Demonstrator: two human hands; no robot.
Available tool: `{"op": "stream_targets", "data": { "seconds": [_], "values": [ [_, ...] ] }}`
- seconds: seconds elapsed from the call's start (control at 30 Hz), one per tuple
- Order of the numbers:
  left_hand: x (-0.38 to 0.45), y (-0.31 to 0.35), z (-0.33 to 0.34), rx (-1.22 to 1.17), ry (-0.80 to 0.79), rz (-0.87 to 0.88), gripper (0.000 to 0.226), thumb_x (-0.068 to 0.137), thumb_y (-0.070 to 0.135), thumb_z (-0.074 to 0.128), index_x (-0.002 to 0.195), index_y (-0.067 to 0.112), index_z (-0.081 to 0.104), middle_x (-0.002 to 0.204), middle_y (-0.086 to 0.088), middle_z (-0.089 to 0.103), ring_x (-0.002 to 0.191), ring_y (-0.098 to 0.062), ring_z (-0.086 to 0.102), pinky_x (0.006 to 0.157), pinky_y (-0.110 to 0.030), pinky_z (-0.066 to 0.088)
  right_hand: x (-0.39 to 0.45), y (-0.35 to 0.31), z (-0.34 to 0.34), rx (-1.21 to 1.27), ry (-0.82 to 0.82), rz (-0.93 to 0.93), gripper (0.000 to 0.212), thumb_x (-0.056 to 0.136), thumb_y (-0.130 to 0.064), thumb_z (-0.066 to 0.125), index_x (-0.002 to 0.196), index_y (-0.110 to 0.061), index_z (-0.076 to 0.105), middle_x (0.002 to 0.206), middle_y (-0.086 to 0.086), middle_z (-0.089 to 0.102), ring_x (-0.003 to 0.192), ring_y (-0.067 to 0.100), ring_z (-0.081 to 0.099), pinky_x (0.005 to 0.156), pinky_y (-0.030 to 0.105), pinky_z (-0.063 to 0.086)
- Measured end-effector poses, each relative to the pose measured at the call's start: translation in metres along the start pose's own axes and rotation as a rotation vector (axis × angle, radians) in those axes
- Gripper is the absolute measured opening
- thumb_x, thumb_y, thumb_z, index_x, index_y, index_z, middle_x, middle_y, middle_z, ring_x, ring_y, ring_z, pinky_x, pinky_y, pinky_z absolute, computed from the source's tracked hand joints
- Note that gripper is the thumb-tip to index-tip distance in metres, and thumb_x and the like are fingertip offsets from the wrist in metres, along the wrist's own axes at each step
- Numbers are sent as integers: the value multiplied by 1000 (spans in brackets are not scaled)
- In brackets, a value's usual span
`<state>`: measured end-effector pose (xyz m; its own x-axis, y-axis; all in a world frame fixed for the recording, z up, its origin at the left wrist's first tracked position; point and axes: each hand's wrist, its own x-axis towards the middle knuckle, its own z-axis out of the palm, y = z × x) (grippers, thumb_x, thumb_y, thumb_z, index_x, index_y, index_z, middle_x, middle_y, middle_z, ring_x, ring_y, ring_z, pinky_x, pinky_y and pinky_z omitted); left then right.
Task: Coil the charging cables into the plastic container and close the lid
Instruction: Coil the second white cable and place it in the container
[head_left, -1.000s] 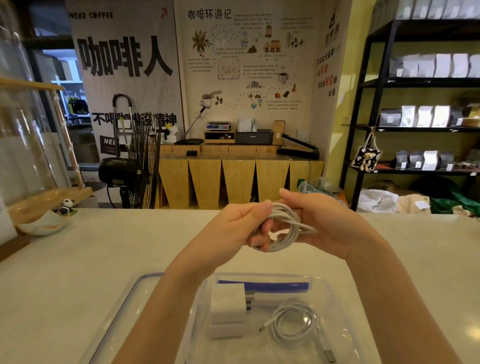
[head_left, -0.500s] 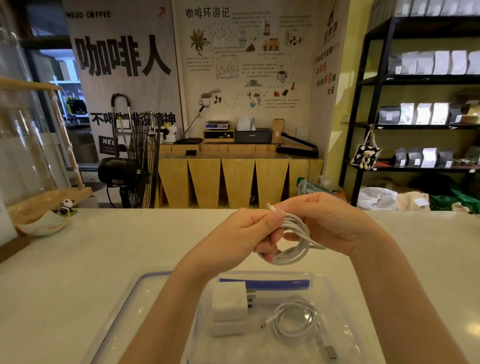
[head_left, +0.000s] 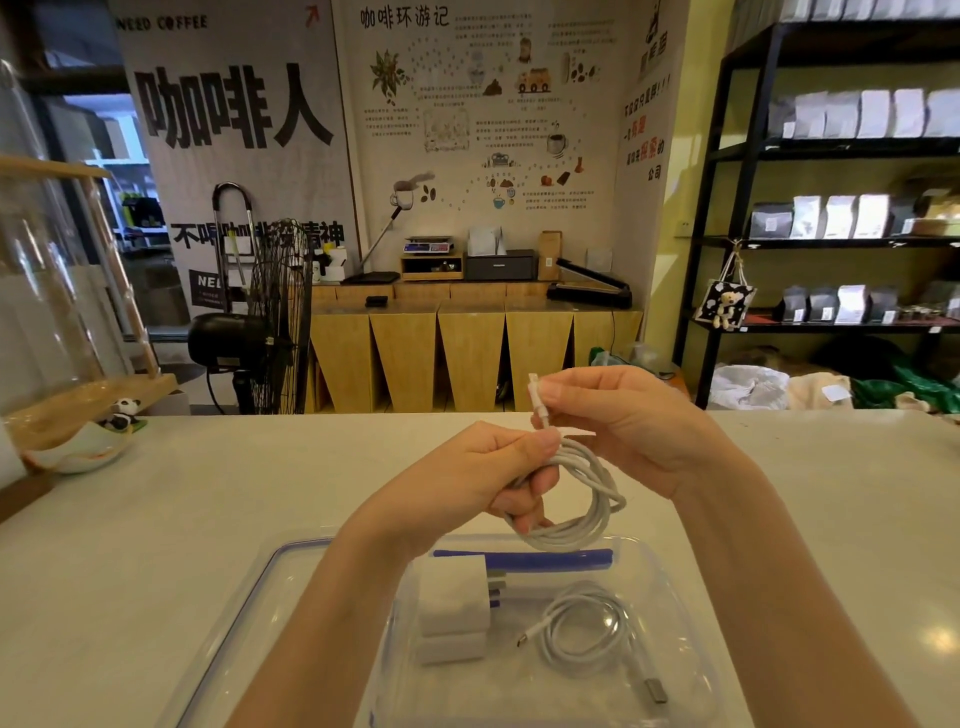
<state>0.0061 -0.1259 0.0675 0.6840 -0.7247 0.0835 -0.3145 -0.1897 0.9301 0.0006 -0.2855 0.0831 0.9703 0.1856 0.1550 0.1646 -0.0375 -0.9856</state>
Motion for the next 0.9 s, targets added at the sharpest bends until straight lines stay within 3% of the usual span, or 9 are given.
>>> {"op": "stream_targets", "data": {
  "seconds": [0.17, 0.27, 0.37, 0.43, 0.57, 0.7, 0.8, 0.9],
  "values": [
    [1, -3, 2, -78, -91, -55, 42, 93, 36, 34, 61, 20, 55, 41, 9, 39, 48, -10, 46, 65, -21, 47, -2, -4, 6, -66, 40, -71, 19, 64, -30, 67, 76, -16, 72, 65, -4, 68, 78, 16, 61, 83, 39, 44],
    [2, -4, 3, -120, -122, -89, 37, 94, 31, 33, 86, 9, 62, 40, 9, 41, 48, -9, 46, 66, -22, 48, -4, -3, 12, -213, 51, -195, 8, 76, -21, 65, 81, -21, 72, 72, -6, 70, 75, 8, 63, 74, 25, 49],
    [2, -6, 3, -170, -85, -40, 33, 95, 26, 33, 110, 7, 55, 40, 8, 42, 47, -11, 47, 64, -23, 48, -9, -8, 21, -245, -39, -249, 11, 81, -16, 62, 85, -18, 71, 73, -6, 70, 72, 5, 65, 64, 15, 51],
    [2, -5, 5, -204, -25, 35, 28, 95, 24, 34, 107, 11, 56, 40, 7, 43, 47, -11, 49, 59, -22, 48, -10, -11, 25, -314, -33, -268, 13, 83, -16, 59, 90, -19, 71, 77, -6, 70, 76, 6, 66, 66, 17, 52],
    [5, -2, 7, -378, 93, 118, 25, 86, 32, 43, 94, 16, 60, 43, 6, 47, 51, -12, 53, 56, -21, 48, -9, -14, 19, -550, 152, -341, 26, 90, -28, 49, 113, -26, 60, 99, -9, 67, 96, 6, 61, 86, 30, 51],
    [6, -3, 0, -505, 238, 158, 34, 78, 34, 48, 97, 8, 60, 48, 3, 52, 54, -12, 56, 58, -24, 51, -15, -18, 2, -541, 128, -222, 35, 90, -44, 36, 100, -29, 65, 89, -7, 70, 87, 5, 62, 85, 28, 47],
    [7, -5, -3, -593, 295, 156, 36, 77, 34, 48, 97, 7, 62, 50, 2, 53, 55, -11, 55, 57, -27, 52, -18, -18, -9, -545, 29, -177, 34, 75, -52, 46, 91, -32, 67, 85, -9, 72, 82, 3, 65, 78, 22, 51],
    [8, -6, -5, -706, 312, 133, 34, 77, 33, 50, 94, 8, 65, 51, 1, 54, 57, -11, 56, 65, -32, 55, -17, -16, -11, -498, -13, -172, 32, 66, -36, 68, 97, -33, 62, 93, -8, 71, 86, 6, 67, 75, 19, 54]
  ]
}}
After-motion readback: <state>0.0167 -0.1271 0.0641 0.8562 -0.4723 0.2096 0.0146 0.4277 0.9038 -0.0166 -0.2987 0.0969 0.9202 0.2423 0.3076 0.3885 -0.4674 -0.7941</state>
